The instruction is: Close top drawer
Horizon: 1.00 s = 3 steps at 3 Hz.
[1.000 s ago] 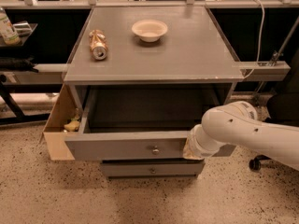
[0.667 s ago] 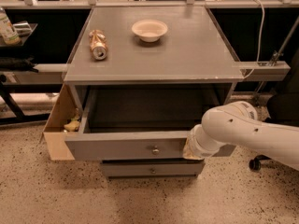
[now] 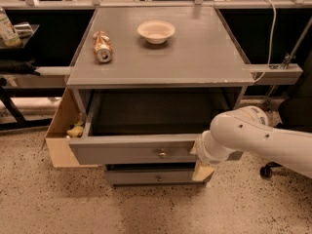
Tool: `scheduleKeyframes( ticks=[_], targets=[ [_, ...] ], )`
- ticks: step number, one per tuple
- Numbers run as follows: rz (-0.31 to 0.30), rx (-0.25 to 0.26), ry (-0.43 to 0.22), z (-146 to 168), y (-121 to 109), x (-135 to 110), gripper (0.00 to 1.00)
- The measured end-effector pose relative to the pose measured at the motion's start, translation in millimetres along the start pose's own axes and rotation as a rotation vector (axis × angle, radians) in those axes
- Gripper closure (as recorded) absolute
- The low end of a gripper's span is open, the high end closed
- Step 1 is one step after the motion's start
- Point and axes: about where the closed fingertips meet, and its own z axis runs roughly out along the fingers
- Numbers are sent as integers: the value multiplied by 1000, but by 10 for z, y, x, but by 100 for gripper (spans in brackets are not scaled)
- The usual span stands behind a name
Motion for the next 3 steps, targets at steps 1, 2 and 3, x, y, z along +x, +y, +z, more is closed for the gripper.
scheduleKeyframes(
  ticks=[1,2,3],
  targets=[
    [0,0,0,0,0,0,0],
    [0,0,0,0,0,0,0],
    [-26,30,8,-45,-138,-9,15]
  ],
)
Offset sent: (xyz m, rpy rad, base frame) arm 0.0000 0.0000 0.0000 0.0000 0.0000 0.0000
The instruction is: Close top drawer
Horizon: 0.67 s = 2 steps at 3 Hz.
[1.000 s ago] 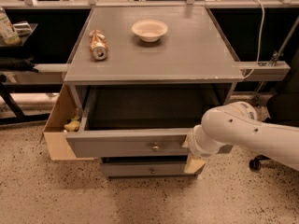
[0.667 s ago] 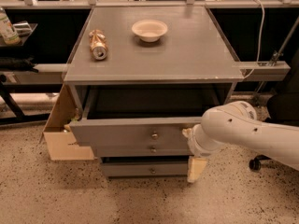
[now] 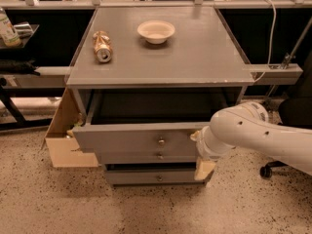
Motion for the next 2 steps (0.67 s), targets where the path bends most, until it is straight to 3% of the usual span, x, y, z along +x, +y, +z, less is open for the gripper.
scheduleKeyframes(
  ticks=[2],
  targets=[
    [-39,40,13,-3,-358,25,62]
  ],
)
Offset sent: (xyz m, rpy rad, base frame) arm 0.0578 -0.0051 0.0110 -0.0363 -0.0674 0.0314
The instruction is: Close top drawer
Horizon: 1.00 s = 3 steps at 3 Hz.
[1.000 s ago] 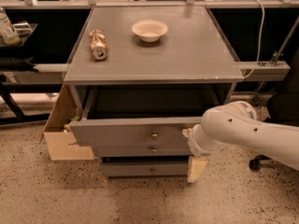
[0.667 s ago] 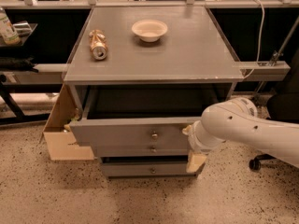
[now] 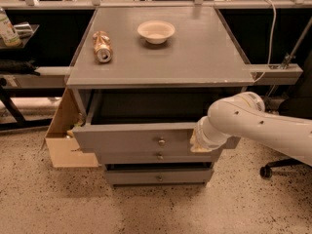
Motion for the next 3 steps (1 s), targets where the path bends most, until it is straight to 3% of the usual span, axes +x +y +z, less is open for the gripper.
scheduleKeyframes(
  ticks=[1,2,3],
  targets=[
    [-8,13,9,27,-112,13,85],
    [-10,15,10,31,-129,15,85],
    [-10,15,10,32,-129,14,60]
  ],
)
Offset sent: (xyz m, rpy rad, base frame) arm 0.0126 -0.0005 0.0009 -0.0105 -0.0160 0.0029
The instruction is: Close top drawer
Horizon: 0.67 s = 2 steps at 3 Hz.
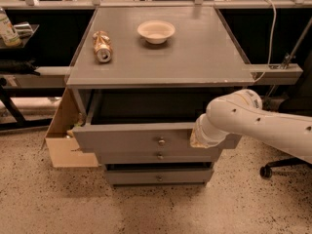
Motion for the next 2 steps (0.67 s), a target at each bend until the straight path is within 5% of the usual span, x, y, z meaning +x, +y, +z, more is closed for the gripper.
scheduleKeyframes(
  ticks=[2],
  targets=[
    [0,0,0,0,0,0,14]
  ],
)
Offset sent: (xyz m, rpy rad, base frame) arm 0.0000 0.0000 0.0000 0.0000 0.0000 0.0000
